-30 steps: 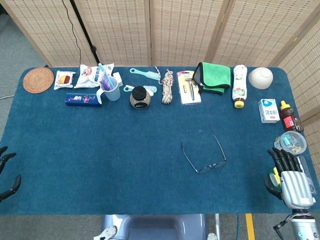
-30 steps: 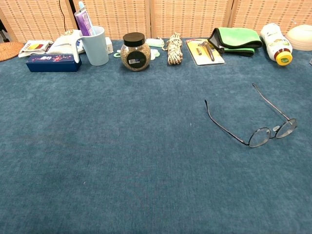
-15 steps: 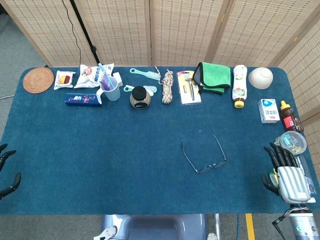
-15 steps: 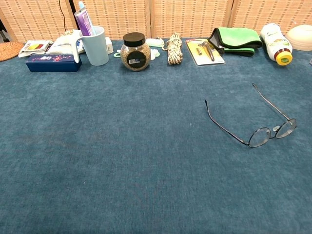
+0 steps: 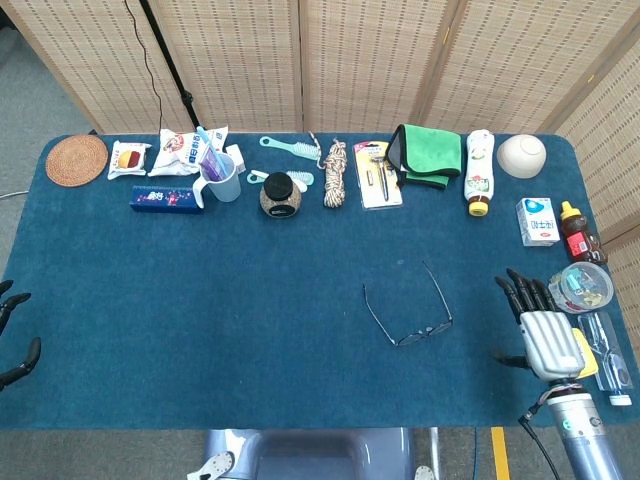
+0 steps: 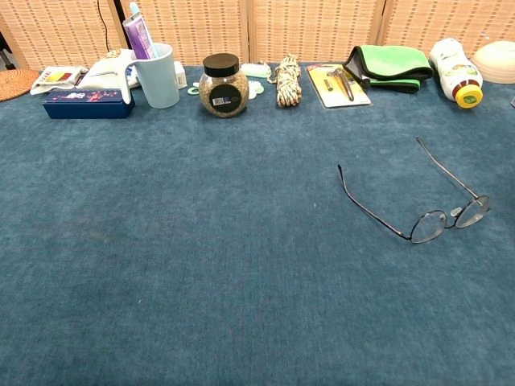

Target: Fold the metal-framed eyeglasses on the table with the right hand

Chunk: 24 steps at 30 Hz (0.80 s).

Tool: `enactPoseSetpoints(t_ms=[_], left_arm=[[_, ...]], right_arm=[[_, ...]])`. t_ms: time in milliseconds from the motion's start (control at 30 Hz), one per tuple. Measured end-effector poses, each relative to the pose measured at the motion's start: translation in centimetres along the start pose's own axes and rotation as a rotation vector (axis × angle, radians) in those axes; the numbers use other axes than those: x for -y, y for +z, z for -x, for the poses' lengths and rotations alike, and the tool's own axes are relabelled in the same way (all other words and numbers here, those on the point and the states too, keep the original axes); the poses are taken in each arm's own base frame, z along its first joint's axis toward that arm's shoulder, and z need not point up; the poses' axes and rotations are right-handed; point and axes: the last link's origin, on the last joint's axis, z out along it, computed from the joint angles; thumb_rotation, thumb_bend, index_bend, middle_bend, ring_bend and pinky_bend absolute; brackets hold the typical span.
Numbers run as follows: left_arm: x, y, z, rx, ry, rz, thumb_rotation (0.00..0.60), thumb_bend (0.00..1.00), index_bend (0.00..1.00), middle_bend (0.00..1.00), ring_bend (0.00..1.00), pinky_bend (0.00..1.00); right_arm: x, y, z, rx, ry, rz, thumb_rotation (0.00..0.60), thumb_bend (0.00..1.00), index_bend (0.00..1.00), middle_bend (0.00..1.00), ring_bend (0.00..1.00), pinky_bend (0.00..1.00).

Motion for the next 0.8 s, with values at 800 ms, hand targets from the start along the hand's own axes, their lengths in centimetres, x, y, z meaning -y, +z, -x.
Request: enactPoseSetpoints(t_ms=[800], left_arm=[[1.4,0.1,-0.2,0.0,0.012,-0.038,0.475,0.41,0.21,0.11,0.15,0.14]], right_arm=[[3.6,5.4,6.1,0.176,-0.054,0.008,0.6,0.0,0.0,0.0,0.0,0.0]])
